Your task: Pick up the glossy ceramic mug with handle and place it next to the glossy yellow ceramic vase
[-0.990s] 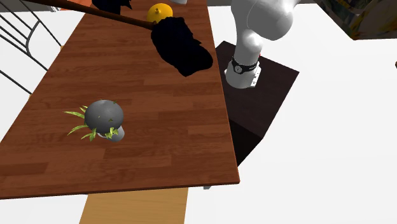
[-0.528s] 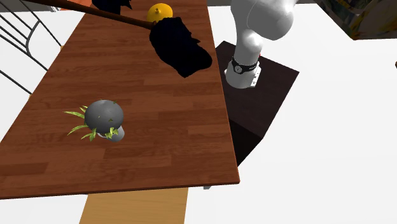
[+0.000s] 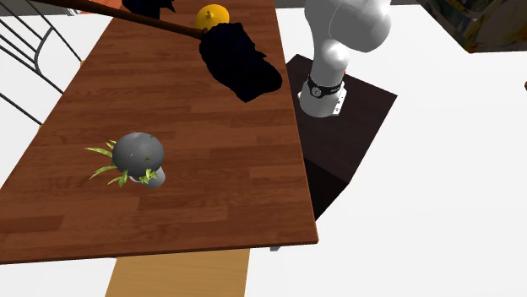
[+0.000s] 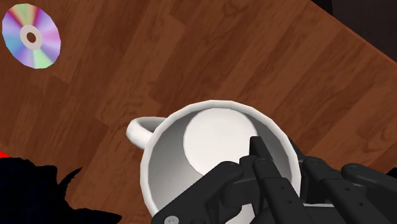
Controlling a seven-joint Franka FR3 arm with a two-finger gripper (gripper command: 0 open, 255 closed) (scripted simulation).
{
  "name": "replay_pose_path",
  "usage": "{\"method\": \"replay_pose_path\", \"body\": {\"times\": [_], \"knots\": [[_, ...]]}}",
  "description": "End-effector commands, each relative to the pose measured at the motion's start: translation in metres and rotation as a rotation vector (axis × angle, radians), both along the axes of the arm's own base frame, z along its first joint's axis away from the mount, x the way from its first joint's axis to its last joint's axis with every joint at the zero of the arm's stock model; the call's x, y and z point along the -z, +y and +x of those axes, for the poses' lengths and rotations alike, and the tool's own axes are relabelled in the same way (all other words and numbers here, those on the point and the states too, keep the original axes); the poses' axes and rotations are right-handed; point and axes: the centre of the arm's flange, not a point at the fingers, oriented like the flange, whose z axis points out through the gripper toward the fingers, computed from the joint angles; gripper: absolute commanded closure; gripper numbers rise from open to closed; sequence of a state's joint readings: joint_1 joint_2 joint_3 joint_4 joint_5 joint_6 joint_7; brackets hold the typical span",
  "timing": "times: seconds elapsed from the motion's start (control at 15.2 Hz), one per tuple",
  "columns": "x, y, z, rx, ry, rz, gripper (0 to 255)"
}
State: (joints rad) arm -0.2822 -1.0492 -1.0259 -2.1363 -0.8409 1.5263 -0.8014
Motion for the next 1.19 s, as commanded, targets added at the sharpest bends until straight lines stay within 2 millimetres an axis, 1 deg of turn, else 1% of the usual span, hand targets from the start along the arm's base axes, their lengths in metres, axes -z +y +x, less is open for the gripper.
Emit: {"method": "replay_pose_path", "body": {"times": [0.0, 0.92, 0.99, 1.12], "knots": [[0.001, -0.02, -0.017, 0.0, 0.001, -0.001, 255], [0.0, -0.154, -0.144, 0.0, 0.001, -0.001, 255], [0.0, -0.162, -0.151, 0.0, 0.001, -0.001, 255], [0.011, -0.162, -0.151, 0.0, 0.001, -0.001, 255]]}}
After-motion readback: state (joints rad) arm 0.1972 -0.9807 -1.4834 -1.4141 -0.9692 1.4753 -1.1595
